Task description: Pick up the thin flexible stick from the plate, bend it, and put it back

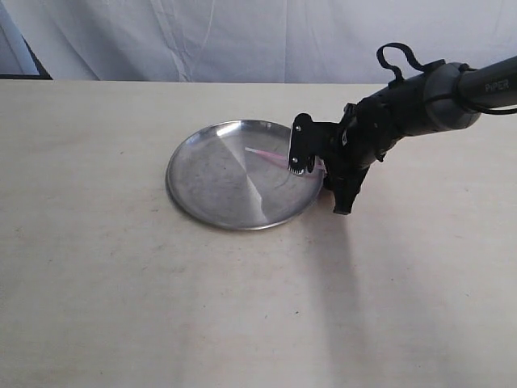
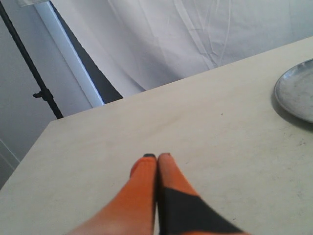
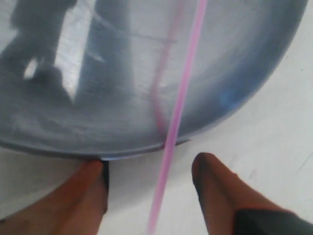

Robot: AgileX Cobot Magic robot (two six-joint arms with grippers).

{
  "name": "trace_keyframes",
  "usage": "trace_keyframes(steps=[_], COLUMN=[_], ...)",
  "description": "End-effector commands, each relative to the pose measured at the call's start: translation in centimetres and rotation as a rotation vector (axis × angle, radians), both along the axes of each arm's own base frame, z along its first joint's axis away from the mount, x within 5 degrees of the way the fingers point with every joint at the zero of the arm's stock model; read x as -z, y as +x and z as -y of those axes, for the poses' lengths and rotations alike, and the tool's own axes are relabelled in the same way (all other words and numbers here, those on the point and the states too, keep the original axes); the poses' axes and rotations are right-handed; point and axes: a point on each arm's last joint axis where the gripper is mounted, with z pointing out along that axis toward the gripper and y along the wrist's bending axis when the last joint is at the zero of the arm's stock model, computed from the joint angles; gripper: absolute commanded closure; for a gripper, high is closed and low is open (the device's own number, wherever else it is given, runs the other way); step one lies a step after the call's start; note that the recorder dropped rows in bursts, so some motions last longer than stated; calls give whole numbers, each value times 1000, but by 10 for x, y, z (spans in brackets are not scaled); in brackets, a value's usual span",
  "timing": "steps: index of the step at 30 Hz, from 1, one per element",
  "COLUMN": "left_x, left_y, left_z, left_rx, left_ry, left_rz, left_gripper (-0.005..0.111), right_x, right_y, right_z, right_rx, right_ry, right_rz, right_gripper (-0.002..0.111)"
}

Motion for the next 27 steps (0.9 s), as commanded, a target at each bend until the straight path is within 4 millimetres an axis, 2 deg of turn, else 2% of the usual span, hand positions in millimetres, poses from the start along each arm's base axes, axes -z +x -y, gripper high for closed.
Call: trace_keyframes(steps=[1, 4, 8, 14, 17, 23, 27], left_x=[0, 0, 0, 0, 0, 1, 1], left_y=[0, 0, 0, 0, 0, 0, 0], left_z=[0, 0, 0, 0, 0, 0, 0], left_rx=[7, 7, 7, 7, 7, 6, 6], left_ry=[-6, -6, -6, -6, -6, -6, -6], left_rz=[8, 8, 8, 8, 8, -2, 0], left_gripper=[106, 106, 106, 106, 106, 106, 106], right_x=[1, 1, 1, 3, -3, -35, -58], right_y=[1, 1, 1, -2, -4, -5, -12], right_z=[0, 0, 0, 3, 4, 4, 2], right_rx=[-3, 2, -1, -11, 5, 89, 180], right_ry=[-2, 1, -3, -43, -46, 24, 131], right_rz=[4, 4, 3, -40, -50, 11, 6], right_gripper=[59, 76, 108, 108, 108, 108, 109])
